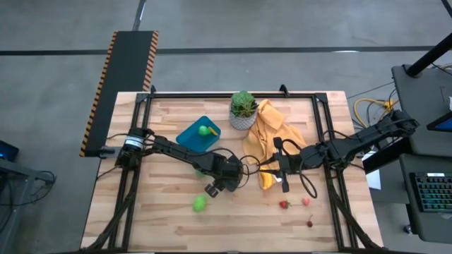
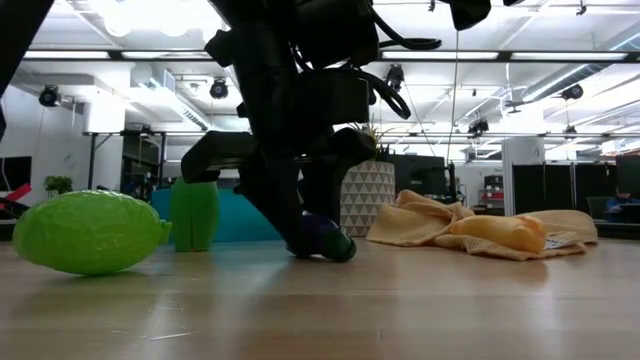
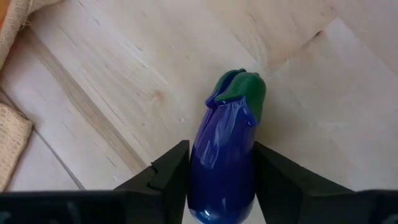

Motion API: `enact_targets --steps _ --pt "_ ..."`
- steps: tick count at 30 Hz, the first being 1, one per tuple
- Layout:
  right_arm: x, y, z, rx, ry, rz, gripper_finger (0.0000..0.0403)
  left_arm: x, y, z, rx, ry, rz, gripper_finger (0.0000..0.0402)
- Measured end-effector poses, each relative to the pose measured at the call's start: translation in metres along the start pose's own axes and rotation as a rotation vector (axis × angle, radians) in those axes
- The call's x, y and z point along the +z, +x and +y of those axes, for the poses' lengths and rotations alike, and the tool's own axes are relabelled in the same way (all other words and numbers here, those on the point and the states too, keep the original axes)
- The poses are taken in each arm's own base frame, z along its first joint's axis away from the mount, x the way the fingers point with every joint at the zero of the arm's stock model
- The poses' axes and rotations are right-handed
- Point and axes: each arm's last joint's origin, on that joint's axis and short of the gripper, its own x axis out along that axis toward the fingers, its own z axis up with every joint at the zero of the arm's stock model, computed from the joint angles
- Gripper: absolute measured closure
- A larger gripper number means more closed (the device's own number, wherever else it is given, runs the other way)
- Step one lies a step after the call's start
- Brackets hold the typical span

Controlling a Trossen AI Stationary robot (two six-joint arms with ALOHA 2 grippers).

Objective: Pick and placing Produce into tupperware
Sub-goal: Put the violet eggplant into the blue bin

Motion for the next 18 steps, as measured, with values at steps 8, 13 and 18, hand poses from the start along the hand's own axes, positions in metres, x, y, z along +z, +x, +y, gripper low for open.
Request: enact_targets --steps 8,13,18 --pt "-0.0001 0.0000 0.0000 0.000 0.000 0.001 0.0335 0.0004 -0.0012 0.0004 0.015 0.000 0.012 0.0263" --pt "-0.0001 0.0000 0.0000 0.000 0.000 0.001 0.0335 0.0005 -0.0025 0.0008 0.022 0.000 0.016 0.0263" --pt "-0.0001 0.0000 0.0000 0.001 0.000 0.001 0.0335 0.0002 -0.0032 0.0014 0.031 -0.001 0.021 0.0263"
